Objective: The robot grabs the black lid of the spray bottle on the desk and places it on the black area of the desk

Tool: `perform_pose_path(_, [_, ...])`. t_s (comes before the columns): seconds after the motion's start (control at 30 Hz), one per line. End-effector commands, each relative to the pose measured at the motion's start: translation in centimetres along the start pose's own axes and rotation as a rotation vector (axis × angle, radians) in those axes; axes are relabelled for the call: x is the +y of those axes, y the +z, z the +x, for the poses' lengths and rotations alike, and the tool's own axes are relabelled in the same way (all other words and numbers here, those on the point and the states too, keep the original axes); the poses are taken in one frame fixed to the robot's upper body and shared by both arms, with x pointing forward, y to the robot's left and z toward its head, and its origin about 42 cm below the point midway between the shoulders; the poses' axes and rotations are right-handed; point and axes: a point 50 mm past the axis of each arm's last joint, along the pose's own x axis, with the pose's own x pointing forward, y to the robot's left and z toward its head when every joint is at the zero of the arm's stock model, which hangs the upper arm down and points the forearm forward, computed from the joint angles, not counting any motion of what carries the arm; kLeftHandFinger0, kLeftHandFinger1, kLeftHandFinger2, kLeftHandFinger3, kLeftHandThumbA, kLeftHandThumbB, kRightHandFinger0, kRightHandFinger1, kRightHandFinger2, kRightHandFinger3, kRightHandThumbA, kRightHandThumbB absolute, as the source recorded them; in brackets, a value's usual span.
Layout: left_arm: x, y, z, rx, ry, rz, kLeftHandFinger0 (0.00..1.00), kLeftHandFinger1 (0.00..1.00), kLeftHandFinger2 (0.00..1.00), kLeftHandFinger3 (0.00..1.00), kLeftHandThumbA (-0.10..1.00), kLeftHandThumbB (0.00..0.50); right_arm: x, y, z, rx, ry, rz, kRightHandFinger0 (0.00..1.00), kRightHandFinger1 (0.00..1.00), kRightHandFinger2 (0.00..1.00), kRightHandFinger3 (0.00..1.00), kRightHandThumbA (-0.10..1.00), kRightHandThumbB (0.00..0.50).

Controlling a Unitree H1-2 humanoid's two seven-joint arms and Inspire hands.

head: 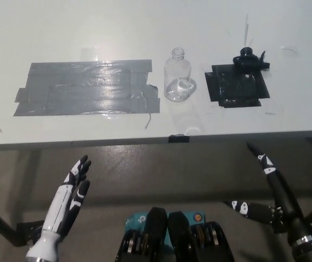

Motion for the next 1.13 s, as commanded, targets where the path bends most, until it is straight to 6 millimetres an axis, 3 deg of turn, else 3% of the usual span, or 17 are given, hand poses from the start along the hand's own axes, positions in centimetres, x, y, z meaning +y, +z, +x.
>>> perform_pose_path(0.0, [0.3, 0.4, -0.7, -0.014, 0.003, -0.009, 1.0, 1.0, 1.0, 1.0, 1.0, 0.125, 0.6, 0.5, -0.3, -0.053, 0.008, 0.029, 1.0, 1.0, 1.0, 1.0, 0.93, 0.242])
perform_pose_path(0.17, [0.1, -0.4, -2.5, 0.026, 0.001, -0.027, 1.0, 1.0, 1.0, 1.0, 1.0, 0.099, 1.3, -0.1, -1.7, -0.016, 0.029, 0.038, 1.0, 1.0, 1.0, 1.0, 0.9, 0.234])
perform_pose_path(0.3, [0.0, -0.6, -2.6, 0.032, 0.007, -0.027, 1.0, 1.0, 1.0, 1.0, 0.99, 0.087, 1.5, -0.3, -1.4, -0.018, 0.044, 0.042, 1.0, 1.0, 1.0, 1.0, 0.87, 0.226])
perform_pose_path(0.57, [-0.7, -1.6, -4.9, 0.079, -0.014, -0.031, 1.0, 1.0, 1.0, 1.0, 0.96, 0.073, 2.4, -1.4, -3.7, 0.028, 0.086, 0.037, 1.0, 1.0, 1.0, 1.0, 0.84, 0.223])
perform_pose_path(0.63, [-0.7, -1.7, -5.1, 0.081, -0.015, -0.034, 1.0, 1.0, 1.0, 1.0, 0.93, 0.067, 2.6, -1.5, -3.9, 0.032, 0.093, 0.04, 1.0, 1.0, 1.0, 1.0, 0.82, 0.207])
perform_pose_path(0.8, [-0.6, -1.9, -5.2, 0.08, -0.011, -0.035, 1.0, 1.0, 1.0, 1.0, 0.88, 0.06, 2.9, -1.6, -3.9, 0.036, 0.104, 0.029, 1.0, 1.0, 1.0, 1.0, 0.85, 0.228])
perform_pose_path(0.9, [-0.8, -2.1, -6.2, 0.095, -0.016, -0.036, 1.0, 1.0, 1.0, 1.0, 0.88, 0.062, 3.2, -1.9, -4.9, 0.05, 0.114, 0.03, 1.0, 1.0, 1.0, 1.0, 0.83, 0.213])
perform_pose_path(1.1, [-1.3, -2.2, -6.0, 0.092, -0.03, -0.021, 1.0, 1.0, 1.0, 1.0, 0.89, 0.057, 2.7, -2.0, -5.0, 0.058, 0.122, 0.015, 1.0, 1.0, 1.0, 1.0, 0.81, 0.21])
